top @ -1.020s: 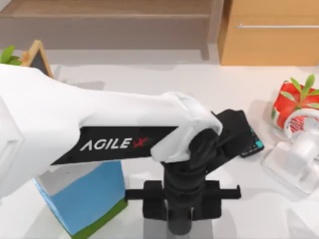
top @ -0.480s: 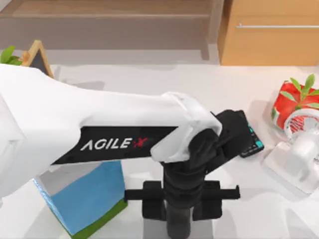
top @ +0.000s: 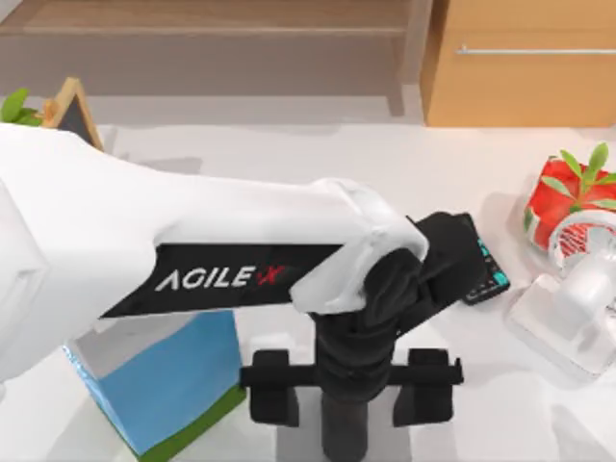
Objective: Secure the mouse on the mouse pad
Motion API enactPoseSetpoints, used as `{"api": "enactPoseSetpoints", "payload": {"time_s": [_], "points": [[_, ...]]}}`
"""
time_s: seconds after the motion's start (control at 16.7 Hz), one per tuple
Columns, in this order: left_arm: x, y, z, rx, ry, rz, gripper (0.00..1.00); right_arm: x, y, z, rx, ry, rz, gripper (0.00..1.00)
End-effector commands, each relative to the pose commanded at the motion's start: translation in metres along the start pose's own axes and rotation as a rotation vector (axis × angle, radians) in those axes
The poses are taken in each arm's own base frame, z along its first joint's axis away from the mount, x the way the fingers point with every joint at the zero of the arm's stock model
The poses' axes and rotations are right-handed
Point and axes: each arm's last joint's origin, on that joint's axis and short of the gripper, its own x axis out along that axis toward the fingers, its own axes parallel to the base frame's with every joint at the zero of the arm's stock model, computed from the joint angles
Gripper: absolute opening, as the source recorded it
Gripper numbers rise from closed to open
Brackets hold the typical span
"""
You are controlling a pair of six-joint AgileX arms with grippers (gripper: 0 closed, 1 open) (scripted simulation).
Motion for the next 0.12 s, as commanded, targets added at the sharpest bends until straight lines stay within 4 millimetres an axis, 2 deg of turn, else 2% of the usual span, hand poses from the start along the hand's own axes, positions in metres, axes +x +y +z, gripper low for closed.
{"api": "enactPoseSetpoints", "payload": {"time_s": [0.12], "points": [[0.0000,0.0000,0.0000,0.000,0.000,0.000,1.00,0.0000,0.0000,0.0000,0.000,0.000,0.000,1.00]]}}
